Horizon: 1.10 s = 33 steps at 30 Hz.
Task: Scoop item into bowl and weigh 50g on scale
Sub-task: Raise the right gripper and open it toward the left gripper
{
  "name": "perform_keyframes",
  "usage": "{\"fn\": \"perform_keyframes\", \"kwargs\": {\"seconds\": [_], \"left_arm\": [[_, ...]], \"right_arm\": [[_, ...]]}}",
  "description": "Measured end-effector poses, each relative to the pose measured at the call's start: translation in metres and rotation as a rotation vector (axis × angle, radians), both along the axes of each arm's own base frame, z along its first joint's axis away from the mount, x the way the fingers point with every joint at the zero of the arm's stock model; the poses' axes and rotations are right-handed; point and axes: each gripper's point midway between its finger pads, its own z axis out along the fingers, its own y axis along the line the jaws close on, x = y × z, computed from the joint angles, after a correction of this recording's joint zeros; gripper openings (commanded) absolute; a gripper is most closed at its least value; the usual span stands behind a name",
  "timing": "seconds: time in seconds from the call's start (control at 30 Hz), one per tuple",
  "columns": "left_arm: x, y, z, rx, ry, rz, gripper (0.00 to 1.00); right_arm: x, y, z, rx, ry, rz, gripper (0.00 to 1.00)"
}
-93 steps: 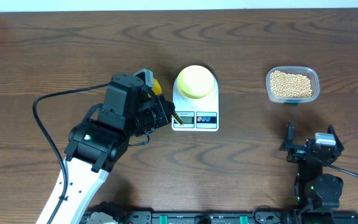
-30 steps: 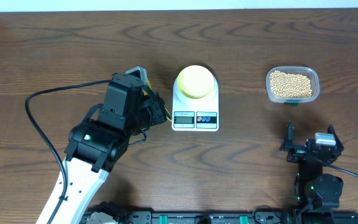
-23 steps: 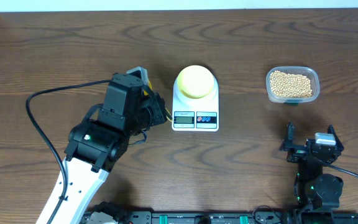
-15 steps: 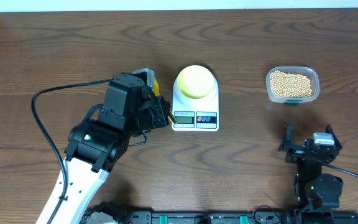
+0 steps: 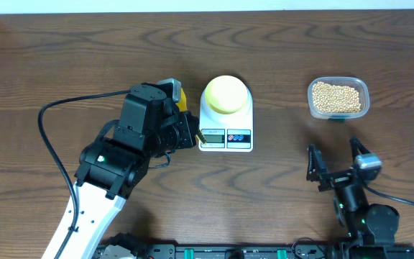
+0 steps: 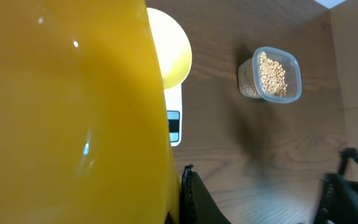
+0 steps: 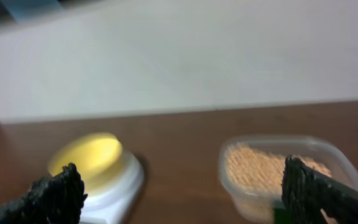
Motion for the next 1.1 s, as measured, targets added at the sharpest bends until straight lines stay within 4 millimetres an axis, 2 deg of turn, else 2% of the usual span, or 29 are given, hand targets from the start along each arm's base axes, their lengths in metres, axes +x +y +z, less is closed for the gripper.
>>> {"fn": "perform_keyframes", "kwargs": {"seconds": [0.1,0.17,0.2,0.33,0.5,0.57,0.73,0.83,0.97,1.1], "left_arm": [[0.0,0.0,0.001,0.001,-0.005,-0.003,0.07],[0.001,-0.001,0.002,-0.003,-0.009,-0.002,0.07],[0.002,-0.001,0.002,-0.005,-0.011,-0.001,0.07],[0.01,-0.005,0.012,-0.041,-0.051,0.012,0.07],[0.016,-0.009,0.02,-0.074,-0.08,0.016,0.07],[0.017,-0.013,0.026,-0.095,-0.097,0.003,0.07],[0.021,-0.028,0.046,-0.178,-0.162,-0.058,0.07],[0.022,-0.037,0.06,-0.226,-0.204,-0.101,0.07],[0.022,-0.046,0.077,-0.283,-0.259,-0.15,0.07],[0.021,-0.057,0.097,-0.363,-0.298,-0.184,0.07]], "right_arm": [[-0.011,0.011,0.049,0.072,-0.188,0.077,0.99],[-0.02,0.016,0.072,0.089,-0.271,0.117,0.99],[-0.022,0.018,0.076,0.093,-0.279,0.131,0.99],[-0.028,0.024,0.095,0.099,-0.197,0.167,0.99],[-0.035,0.027,0.131,0.05,-0.068,0.173,0.99],[-0.032,0.028,0.135,0.033,0.039,0.172,0.99],[-0.025,0.039,0.124,0.021,0.286,0.243,0.99],[-0.021,0.059,0.127,0.029,0.322,0.378,0.99],[-0.027,0.082,0.128,0.062,0.348,0.556,0.99],[-0.03,0.094,0.132,0.133,0.377,0.652,0.99]]}}
